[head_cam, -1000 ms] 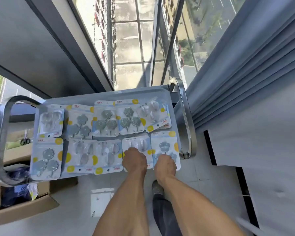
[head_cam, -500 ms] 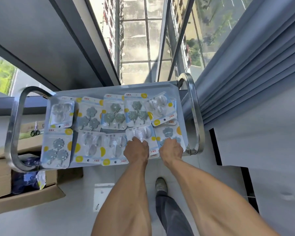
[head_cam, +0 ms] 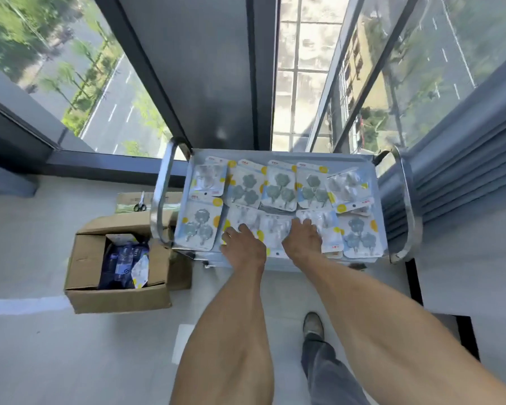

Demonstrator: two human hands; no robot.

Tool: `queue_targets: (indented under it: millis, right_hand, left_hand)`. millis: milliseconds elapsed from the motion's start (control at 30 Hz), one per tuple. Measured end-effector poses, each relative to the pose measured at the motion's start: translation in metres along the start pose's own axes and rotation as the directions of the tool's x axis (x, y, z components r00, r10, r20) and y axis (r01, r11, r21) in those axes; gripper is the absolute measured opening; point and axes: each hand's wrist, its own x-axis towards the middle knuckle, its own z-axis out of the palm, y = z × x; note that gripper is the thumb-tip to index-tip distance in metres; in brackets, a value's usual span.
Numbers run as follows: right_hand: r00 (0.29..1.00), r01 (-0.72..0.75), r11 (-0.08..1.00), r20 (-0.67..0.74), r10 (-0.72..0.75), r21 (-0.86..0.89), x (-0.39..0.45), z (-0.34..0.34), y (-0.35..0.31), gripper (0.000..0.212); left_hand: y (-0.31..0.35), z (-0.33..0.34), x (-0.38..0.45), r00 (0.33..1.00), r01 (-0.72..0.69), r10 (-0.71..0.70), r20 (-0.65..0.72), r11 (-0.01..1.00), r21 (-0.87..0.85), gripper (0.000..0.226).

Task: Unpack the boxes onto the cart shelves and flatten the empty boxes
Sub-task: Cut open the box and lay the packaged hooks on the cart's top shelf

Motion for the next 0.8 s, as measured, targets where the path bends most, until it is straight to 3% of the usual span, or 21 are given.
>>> queue_targets:
  millis: [167,267,467,800]
  right_hand:
    - [0.995,0.103,0.995,0.015,-0.104,0.013,-0.06,0.042,-0.12,0.044]
    - [0.988,0.154,0.988,0.015,-0.154,0.002,-0.095,0.074,-0.196,0.038]
    - [0.971,0.223,0.974,0.097,-0.218,-0.044,-0.146,0.148,-0.323,0.029]
    - [0.957,0.25,0.962,0.179,-0.228,-0.113,-0.091,0.245,-0.457,0.033]
  left_hand:
    - [-0.144,-0.058,-0.003,0.998,0.043,-0.041,-0.054,0.998,0.038,0.047]
    - [-0.23,-0.088,0.003,0.989,0.094,-0.097,-0.114,0.995,-0.029,0.043]
    - [-0.38,-0.104,0.025,0.978,0.202,-0.203,-0.043,0.979,-0.029,0.044]
    - [-0.49,-0.089,0.143,0.972,0.222,-0.22,0.082,0.975,-0.013,0.041]
